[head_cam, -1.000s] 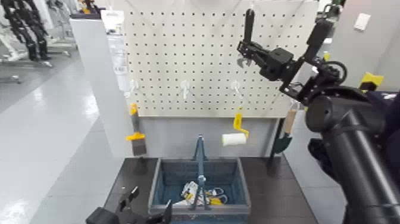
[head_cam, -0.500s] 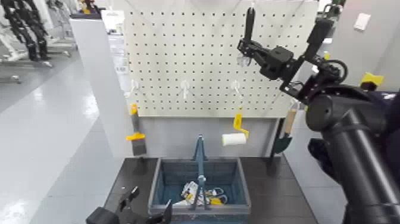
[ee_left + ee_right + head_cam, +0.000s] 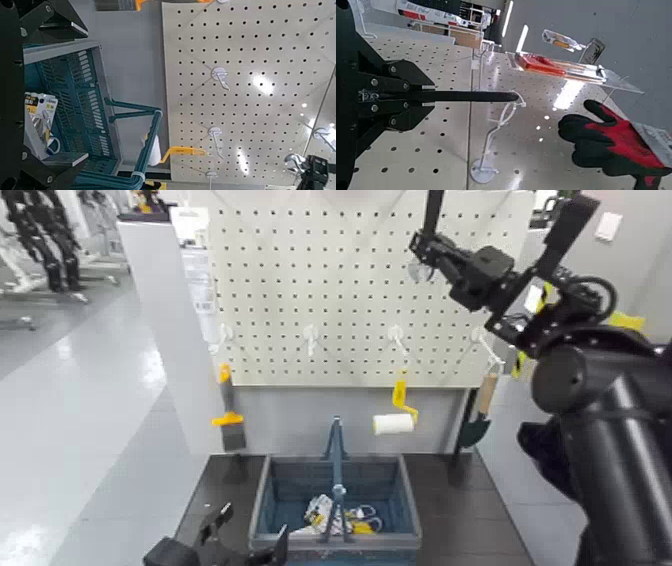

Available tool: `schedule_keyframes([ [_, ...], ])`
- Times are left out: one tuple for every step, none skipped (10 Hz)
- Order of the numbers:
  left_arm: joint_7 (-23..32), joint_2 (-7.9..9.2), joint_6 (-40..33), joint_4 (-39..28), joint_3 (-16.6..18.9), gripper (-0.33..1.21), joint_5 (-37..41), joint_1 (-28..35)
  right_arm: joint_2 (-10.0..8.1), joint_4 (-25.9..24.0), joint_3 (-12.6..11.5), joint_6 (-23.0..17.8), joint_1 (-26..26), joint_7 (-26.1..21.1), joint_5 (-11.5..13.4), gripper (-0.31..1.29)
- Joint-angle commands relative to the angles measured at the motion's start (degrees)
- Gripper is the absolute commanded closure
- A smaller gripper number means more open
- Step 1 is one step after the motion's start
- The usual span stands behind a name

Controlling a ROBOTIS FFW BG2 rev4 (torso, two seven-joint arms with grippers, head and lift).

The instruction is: Put the black wrench into the crate.

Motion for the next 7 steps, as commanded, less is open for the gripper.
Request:
schedule_keyframes([
  [-0.2, 0.07, 0.0, 0.0, 0.1, 0.21, 0.1, 0.1, 1.08, -6.6, -0.3, 2.0, 4.7, -0.7, -0.5, 1.1],
  [-0.2, 0.16, 0.0, 0.0, 0.0, 0.21, 0.1, 0.1, 1.43, -7.2, 0.0, 2.6, 6.3, -1.2, -1.1, 1.1],
  [-0.2, 0.16, 0.0, 0.0, 0.0, 0.21, 0.1, 0.2, 1.96, -7.6, 0.1, 3.4, 8.9, -1.9, -2.6, 1.1],
  [-0.2, 0.16, 0.1, 0.0, -0.1, 0.21, 0.2, 0.2, 2.4, -7.7, 0.2, 4.8, 11.4, -1.9, -3.0, 1.1],
  [-0.1, 0.16, 0.1, 0.0, -0.1, 0.21, 0.2, 0.2, 2.75, -7.1, 0.4, 5.6, 13.6, -1.5, -3.2, 1.1],
  [-0.1, 0.33, 0.1, 0.0, -0.2, 0.21, 0.2, 0.2, 2.93, -7.1, 0.5, 7.0, 16.9, -2.1, -3.6, 1.1],
  [-0.1, 0.42, 0.3, 0.0, -0.3, 0.21, 0.2, 0.2, 2.75, -7.1, 0.6, 8.7, 19.5, -2.2, -3.7, 1.1],
])
